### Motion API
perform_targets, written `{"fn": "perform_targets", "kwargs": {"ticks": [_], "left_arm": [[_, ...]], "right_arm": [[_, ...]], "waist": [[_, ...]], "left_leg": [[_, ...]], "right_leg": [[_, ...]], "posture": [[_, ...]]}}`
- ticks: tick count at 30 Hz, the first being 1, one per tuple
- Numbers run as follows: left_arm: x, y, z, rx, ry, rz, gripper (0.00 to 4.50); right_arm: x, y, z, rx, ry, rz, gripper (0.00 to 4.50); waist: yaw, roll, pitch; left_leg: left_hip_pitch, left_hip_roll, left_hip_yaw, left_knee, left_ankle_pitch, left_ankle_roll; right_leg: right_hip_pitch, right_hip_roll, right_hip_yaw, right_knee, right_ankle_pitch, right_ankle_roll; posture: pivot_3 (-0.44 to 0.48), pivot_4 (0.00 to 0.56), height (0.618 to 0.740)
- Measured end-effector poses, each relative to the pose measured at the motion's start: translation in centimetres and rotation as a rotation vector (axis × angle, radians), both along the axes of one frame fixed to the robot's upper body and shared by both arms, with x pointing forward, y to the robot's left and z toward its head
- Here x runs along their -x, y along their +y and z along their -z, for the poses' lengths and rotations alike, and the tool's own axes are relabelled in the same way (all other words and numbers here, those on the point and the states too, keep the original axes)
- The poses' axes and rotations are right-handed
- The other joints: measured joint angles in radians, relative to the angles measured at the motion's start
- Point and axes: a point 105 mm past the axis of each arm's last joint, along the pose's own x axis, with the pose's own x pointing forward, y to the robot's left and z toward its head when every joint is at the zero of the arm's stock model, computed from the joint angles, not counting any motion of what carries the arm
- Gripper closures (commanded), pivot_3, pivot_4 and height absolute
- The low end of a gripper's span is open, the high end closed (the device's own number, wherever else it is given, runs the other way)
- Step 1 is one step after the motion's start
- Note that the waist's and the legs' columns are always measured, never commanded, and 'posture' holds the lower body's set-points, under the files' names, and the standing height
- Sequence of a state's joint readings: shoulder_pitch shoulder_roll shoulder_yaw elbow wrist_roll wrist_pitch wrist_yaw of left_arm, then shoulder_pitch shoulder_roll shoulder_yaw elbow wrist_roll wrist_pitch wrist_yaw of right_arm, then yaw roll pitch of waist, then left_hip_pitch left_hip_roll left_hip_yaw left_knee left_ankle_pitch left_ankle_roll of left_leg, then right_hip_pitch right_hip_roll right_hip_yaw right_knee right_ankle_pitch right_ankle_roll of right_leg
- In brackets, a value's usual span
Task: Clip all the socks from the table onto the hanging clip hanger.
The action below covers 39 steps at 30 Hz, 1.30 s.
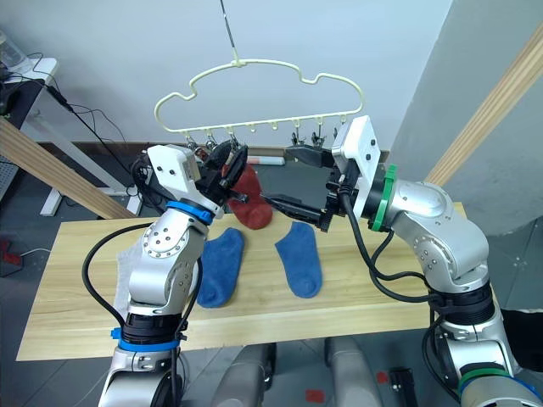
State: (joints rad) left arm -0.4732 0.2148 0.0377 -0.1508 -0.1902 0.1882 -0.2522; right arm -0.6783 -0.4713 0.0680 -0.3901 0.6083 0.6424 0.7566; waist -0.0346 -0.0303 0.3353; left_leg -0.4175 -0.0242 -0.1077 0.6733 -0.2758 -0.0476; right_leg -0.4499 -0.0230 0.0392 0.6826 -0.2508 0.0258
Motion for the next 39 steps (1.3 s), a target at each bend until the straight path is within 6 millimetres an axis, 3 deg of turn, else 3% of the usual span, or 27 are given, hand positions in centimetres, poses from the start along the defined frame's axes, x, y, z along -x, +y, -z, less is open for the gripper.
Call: {"fn": "perform_targets", "kwargs": {"ticks": [5, 16, 22, 32, 39], "left_arm": [[0.0, 0.0, 0.0, -0.001, -0.003, 0.001, 4.49], [-0.1, 0.2, -0.1, -0.021, 0.019, 0.022, 4.49], [0.0, 0.0, -0.8, 0.033, 0.194, 0.185, 4.49], [1.5, 0.6, -2.2, 0.067, 0.550, 0.463, 4.49], [2.3, 1.1, -2.3, 0.133, 0.654, 0.544, 4.49]], "right_arm": [[0.0, 0.0, 0.1, 0.000, 0.005, 0.002, 0.00], [-0.1, -0.1, 0.4, 0.001, 0.013, 0.006, 0.00], [-0.6, -0.7, 1.6, 0.049, 0.045, 0.048, 0.00], [-3.3, -2.7, 7.2, 0.135, 0.238, 0.176, 0.00], [-4.4, -3.0, 13.5, 0.297, 0.416, 0.265, 0.00]], "waist": [[0.000, 0.000, 0.000], [0.000, 0.000, 0.000], [-0.001, 0.000, 0.000], [-0.004, 0.000, 0.000], [-0.006, 0.000, 0.000]], "left_leg": [[0.000, 0.000, -0.001, 0.003, 0.000, 0.001], [0.000, 0.000, -0.001, 0.004, 0.000, 0.001], [0.001, 0.000, -0.001, 0.004, 0.000, 0.001], [0.003, 0.001, -0.002, 0.004, 0.000, 0.000], [0.004, 0.001, -0.002, 0.004, 0.002, -0.003]], "right_leg": [[0.001, 0.000, 0.000, 0.000, 0.001, 0.001], [0.002, 0.001, 0.000, 0.000, 0.002, 0.001], [0.004, 0.001, -0.001, -0.001, 0.002, 0.001], [0.005, 0.003, -0.001, -0.001, 0.002, 0.001], [0.005, 0.002, 0.000, -0.001, 0.002, 0.001]], "posture": [[-0.049, 0.350, 0.740], [-0.041, 0.353, 0.740], [-0.024, 0.351, 0.740], [-0.015, 0.344, 0.740], [-0.021, 0.333, 0.740]]}}
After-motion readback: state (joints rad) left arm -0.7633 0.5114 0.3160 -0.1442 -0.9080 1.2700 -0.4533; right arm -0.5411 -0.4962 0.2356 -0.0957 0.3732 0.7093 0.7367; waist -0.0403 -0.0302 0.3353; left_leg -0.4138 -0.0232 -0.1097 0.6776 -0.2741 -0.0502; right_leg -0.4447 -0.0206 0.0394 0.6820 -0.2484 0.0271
